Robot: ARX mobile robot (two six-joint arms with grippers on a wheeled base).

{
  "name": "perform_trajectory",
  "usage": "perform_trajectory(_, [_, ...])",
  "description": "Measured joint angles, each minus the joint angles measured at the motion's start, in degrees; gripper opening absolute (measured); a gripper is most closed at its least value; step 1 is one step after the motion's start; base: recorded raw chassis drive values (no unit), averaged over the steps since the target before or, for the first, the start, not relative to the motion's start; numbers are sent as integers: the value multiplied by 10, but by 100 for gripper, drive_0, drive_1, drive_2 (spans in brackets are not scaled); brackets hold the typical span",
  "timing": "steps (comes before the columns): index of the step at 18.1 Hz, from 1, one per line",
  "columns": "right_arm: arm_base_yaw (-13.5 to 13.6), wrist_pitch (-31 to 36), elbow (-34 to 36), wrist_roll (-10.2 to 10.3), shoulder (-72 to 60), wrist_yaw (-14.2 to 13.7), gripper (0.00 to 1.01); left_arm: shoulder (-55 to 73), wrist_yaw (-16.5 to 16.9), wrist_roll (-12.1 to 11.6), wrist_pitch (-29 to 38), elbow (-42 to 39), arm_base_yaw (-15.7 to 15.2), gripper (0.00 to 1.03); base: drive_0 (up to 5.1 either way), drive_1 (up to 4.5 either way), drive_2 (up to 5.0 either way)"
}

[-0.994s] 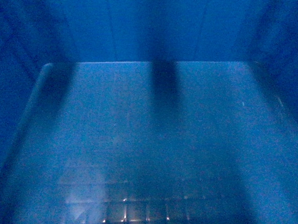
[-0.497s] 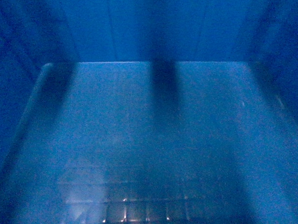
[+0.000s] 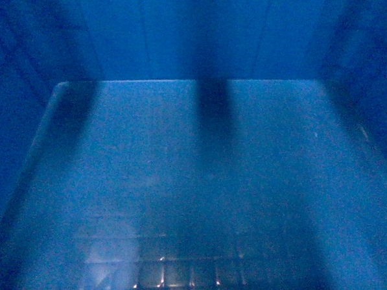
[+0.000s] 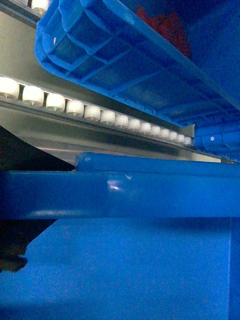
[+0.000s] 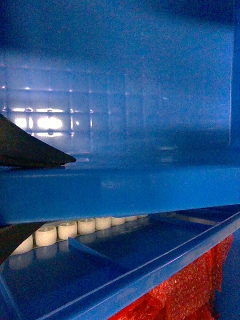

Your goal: Place box next to blue box on left shelf

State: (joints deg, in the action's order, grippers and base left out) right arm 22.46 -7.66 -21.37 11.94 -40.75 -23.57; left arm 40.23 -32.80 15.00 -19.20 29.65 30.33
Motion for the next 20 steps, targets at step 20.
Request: perform_trajectory(20, [-7,103,-14,-18,-89,-31,11,94,31,-66,119,-2,-78,10,0,0,0])
